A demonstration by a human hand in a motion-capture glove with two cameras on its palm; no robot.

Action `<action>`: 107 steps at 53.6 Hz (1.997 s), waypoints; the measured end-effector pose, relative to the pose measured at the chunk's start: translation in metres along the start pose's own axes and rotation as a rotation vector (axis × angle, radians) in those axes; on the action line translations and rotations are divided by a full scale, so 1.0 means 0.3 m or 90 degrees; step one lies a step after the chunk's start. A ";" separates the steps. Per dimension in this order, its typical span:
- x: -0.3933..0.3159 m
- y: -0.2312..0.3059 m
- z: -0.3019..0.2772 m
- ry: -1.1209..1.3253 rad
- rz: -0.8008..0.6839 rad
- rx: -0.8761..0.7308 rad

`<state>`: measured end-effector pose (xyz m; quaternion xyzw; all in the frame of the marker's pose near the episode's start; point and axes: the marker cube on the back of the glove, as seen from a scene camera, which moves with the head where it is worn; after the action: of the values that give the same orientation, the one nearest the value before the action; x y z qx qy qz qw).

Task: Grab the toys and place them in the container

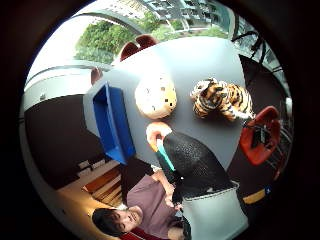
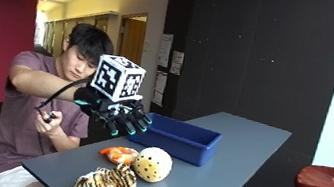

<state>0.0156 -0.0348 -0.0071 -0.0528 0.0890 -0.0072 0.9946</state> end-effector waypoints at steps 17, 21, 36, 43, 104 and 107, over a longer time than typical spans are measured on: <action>0.027 -0.171 0.353 0.032 -0.007 -0.099; 0.022 -0.184 0.455 0.049 -0.017 -0.123; 0.004 -0.187 0.549 0.069 -0.033 0.049; -0.003 -0.164 0.545 0.062 -0.037 0.106; -1.647 0.218 -0.122 0.099 -0.405 0.280; -1.681 0.183 -0.128 0.127 -0.391 0.317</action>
<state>-0.4873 0.0277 0.0383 0.1665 0.1604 -0.3303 0.9151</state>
